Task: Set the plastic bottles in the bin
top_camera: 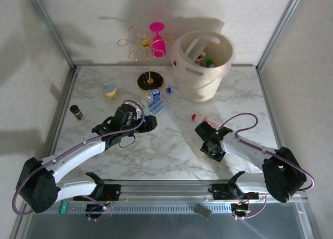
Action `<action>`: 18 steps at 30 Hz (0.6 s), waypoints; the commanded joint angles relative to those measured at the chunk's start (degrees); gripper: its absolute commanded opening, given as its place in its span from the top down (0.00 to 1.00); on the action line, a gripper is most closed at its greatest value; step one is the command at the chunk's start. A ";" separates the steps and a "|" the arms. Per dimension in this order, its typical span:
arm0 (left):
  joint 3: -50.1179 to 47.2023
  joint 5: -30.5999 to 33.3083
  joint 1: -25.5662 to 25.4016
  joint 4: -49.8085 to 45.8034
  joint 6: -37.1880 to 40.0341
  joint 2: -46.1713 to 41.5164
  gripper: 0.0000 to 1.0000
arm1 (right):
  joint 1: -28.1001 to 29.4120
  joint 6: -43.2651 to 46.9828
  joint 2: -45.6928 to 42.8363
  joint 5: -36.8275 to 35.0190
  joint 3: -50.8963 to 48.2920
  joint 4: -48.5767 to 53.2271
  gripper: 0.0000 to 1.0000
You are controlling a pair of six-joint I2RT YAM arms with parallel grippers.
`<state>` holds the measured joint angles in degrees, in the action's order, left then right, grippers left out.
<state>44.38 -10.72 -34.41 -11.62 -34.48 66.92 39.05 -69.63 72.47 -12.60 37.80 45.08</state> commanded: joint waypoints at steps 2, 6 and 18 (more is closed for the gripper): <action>5.17 1.87 -0.39 -3.50 2.89 -1.68 0.19 | 0.41 -3.93 -3.84 -1.25 2.89 5.26 0.52; 8.91 2.11 -0.39 -5.60 4.19 -2.20 0.19 | 0.49 -3.85 -6.38 1.30 5.93 6.12 0.53; 18.68 2.86 -0.39 -6.68 11.44 -6.11 0.20 | 1.91 27.01 -12.29 -1.70 25.93 -3.03 0.61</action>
<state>59.61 -9.02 -34.41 -17.26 -26.48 61.91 40.66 -55.66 61.34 -12.27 58.11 46.46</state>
